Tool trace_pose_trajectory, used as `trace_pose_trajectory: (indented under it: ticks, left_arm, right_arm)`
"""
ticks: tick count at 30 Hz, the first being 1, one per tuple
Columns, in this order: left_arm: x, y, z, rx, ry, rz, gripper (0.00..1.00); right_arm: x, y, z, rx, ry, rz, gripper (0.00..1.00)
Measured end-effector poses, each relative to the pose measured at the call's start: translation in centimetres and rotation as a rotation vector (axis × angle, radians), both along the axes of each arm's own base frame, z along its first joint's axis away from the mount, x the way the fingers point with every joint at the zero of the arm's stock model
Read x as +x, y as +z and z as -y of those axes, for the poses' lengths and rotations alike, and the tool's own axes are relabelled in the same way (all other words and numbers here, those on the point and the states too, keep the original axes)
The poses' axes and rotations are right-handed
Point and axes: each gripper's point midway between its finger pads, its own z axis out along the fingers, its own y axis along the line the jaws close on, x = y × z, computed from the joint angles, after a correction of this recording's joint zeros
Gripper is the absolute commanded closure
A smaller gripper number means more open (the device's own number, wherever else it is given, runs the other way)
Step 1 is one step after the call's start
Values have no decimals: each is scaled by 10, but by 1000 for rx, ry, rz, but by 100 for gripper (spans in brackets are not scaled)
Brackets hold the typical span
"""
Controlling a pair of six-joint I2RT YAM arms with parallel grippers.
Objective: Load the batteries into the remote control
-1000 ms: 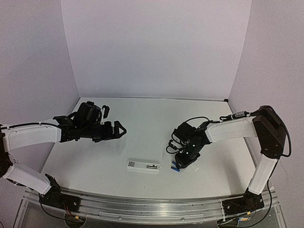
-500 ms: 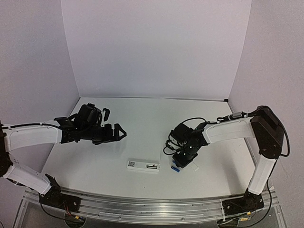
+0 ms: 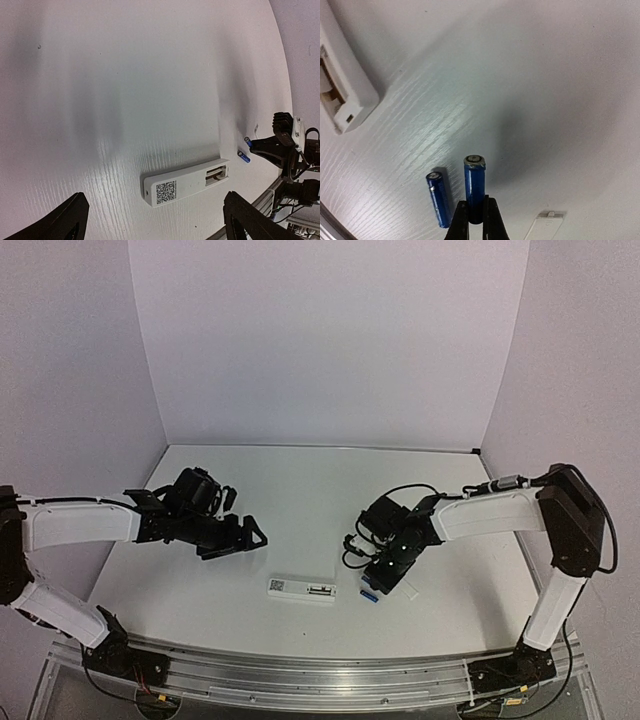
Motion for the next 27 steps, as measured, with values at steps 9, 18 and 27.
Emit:
trace_pose_trajectory:
  ticks: [9, 18, 27]
  left_arm:
    - [-27, -41, 7, -11, -68, -172, 32]
    - [-35, -58, 20, -67, -109, -239, 43]
    - [-31, -72, 30, -88, -118, -255, 51]
  right_arm:
    - [-17, 44, -43, 43, 296, 39, 100]
    - [-18, 43, -75, -19, 466, 45, 100]
    - [-18, 32, -77, -124, 553, 52, 100]
